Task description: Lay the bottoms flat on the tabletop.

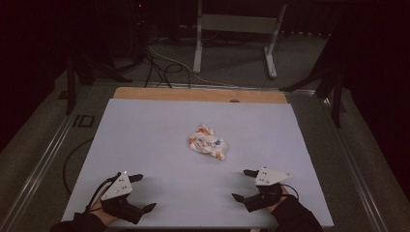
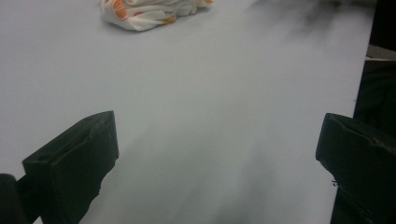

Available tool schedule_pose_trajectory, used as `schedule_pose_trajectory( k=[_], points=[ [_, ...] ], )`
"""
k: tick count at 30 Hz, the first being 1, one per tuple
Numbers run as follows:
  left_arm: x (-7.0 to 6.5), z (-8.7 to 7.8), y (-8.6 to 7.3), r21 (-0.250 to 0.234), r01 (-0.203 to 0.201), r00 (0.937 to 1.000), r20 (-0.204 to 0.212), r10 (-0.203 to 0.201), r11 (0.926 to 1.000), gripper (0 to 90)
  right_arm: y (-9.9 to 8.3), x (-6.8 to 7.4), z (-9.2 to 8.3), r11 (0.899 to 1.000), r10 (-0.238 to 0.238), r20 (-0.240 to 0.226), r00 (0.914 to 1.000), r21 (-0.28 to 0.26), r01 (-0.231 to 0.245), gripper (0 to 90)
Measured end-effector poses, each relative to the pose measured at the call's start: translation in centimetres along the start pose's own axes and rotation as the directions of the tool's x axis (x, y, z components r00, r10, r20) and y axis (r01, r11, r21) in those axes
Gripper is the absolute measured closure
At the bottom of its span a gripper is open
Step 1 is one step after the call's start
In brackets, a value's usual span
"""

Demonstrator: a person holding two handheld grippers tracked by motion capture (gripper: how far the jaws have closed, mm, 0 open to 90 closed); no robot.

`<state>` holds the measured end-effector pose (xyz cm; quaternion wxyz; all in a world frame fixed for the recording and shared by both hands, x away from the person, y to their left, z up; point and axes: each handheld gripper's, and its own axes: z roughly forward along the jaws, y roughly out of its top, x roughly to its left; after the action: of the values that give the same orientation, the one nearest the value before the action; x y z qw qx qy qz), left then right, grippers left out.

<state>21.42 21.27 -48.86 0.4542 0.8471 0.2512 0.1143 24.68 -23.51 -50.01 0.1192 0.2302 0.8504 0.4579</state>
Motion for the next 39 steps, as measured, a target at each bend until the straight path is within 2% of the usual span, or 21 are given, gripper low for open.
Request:
schedule_pose_trajectory(
  k=[4, 14, 16, 24, 26, 28, 34, 39],
  points=[
    [-0.2, 0.2, 0.2, 0.001, -0.001, 0.9997, 0.023, 0.001, 1.0, 0.0, 0.3, 0.2, 0.0, 1.0, 0.023, -0.024, 0.9994, 0.0, -0.023, 9.3],
    [-0.5, 0.2, 2.0, 0.0, -0.046, 0.9963, 0.073, 0.046, 0.9989, 0.1, 2.6, 1.5, -0.4, 1.0, 0.004, -0.092, 0.9957, 0.001, -0.004, 9.6],
    [-0.4, 0.2, 2.3, -0.008, -0.04, 0.996, 0.08, 0.041, 0.9992, 0.0, 3.1, 1.7, -0.3, 1.0, 0.004, -0.096, 0.9954, -0.007, -0.005, 9.6],
    [0.0, 0.4, 3.7, -0.015, -0.053, 0.9937, 0.098, 0.054, 0.9985, 0.0, 5.2, 1.6, -1.0, 0.999, -0.042, -0.067, 0.9969, -0.027, 0.04, 9.6],
    [0.1, 0.5, 3.9, -0.018, -0.053, 0.9935, 0.1, 0.055, 0.9984, 0.1, 5.5, 1.4, -1.1, 0.999, -0.042, -0.067, 0.9968, -0.034, 0.04, 9.6],
    [0.4, 0.6, 4.6, -0.035, -0.046, 0.9936, 0.102, 0.05, 0.9983, 0.1, 6.3, 0.8, -1.5, 0.998, -0.047, -0.039, 0.9981, -0.047, 0.046, 9.6],
    [1.0, 0.8, 5.5, -0.034, -0.052, 0.9929, 0.105, 0.056, 0.998, 0.0, 7.6, -0.4, -2.3, 0.997, -0.045, 0.011, 0.9989, -0.065, 0.046, 9.6],
    [1.6, 1.4, 6.1, -0.035, -0.033, 0.9935, 0.107, 0.037, 0.9988, 0.0, 8.2, -1.2, -2.7, 0.996, -0.032, 0.028, 0.9991, -0.086, 0.035, 9.6]
  ],
)
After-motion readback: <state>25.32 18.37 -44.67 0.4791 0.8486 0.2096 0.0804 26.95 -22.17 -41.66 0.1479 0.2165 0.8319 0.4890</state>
